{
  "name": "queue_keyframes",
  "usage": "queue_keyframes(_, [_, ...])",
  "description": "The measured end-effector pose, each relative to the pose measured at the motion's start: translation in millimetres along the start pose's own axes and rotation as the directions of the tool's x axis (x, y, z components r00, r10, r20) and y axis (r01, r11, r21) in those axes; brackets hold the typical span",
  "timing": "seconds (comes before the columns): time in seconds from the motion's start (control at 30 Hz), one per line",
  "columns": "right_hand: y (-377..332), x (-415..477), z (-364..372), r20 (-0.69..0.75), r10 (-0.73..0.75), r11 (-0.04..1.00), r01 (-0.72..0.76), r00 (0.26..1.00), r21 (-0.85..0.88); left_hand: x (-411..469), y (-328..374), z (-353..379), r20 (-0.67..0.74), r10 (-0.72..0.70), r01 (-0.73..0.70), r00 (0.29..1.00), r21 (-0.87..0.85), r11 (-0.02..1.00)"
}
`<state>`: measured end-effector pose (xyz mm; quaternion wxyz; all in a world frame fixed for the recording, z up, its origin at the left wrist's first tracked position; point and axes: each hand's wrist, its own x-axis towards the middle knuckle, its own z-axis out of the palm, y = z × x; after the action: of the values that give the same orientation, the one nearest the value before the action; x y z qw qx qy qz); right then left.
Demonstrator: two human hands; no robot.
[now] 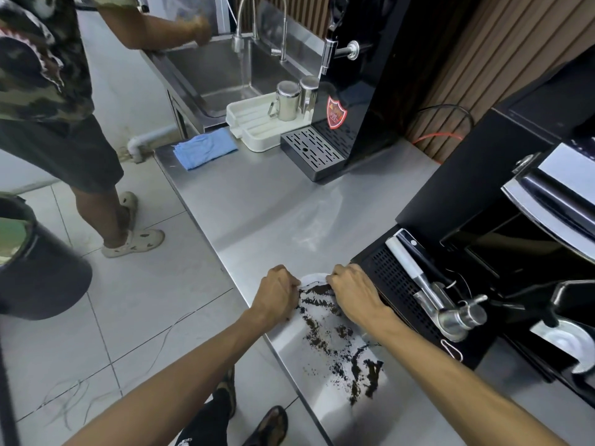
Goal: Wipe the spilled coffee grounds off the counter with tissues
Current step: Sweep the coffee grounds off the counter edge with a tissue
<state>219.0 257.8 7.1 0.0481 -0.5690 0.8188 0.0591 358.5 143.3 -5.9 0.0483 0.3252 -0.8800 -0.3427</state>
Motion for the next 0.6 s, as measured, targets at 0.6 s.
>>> queue_keyframes(0.6, [-10,-29,5,0.022,0.18,0.883,-0.172,0.983,0.437,0,20,6,0.192,-0.179,0.184,0.965,-0.011,0.983])
